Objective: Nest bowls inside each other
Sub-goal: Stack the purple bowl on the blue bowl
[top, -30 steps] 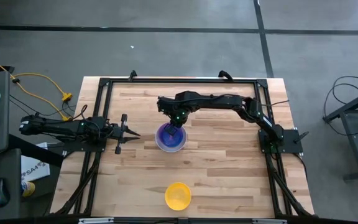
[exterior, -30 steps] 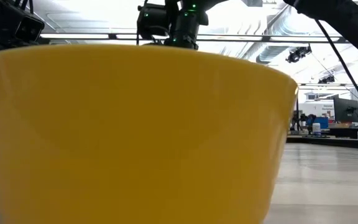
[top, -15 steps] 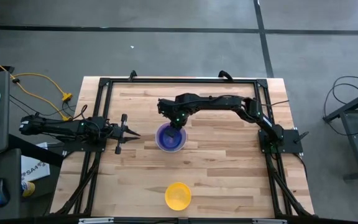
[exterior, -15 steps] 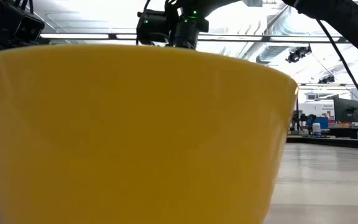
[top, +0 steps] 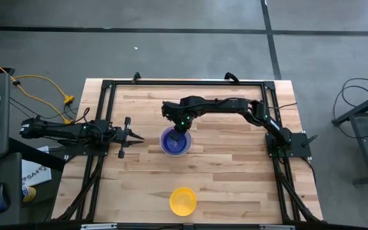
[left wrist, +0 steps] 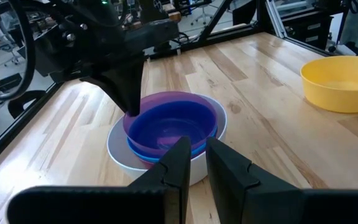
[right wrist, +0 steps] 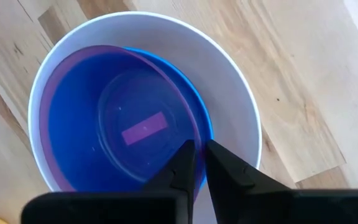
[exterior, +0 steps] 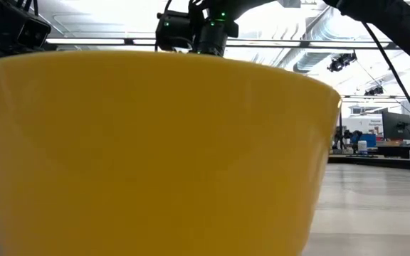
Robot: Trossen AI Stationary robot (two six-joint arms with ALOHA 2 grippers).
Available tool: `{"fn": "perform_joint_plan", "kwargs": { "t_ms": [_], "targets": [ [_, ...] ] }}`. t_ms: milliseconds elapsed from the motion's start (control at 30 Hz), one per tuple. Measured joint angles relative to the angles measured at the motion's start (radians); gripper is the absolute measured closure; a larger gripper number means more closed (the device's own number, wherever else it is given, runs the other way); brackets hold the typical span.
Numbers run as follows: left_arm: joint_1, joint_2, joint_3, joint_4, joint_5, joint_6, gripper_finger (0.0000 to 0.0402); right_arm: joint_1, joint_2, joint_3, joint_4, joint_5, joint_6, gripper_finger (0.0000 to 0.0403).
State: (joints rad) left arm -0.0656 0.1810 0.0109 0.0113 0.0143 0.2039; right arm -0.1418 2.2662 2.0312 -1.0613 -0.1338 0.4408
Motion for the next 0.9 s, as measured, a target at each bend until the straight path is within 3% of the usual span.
{"fn": "perform_joint_plan", "kwargs": {
  "t_ms": [433,900],
  "targets": [
    [0.0,0.0,0.0,0.0,0.0,0.0,0.035,0.014,0.0,0.0,0.011,0.0,0.0,0.0307],
    [0.0,0.0,0.0,0.0,0.0,0.0,0.035,0.02,0.027,0.0,0.046,0.025,-0.023,0.0289]
  ]
}}
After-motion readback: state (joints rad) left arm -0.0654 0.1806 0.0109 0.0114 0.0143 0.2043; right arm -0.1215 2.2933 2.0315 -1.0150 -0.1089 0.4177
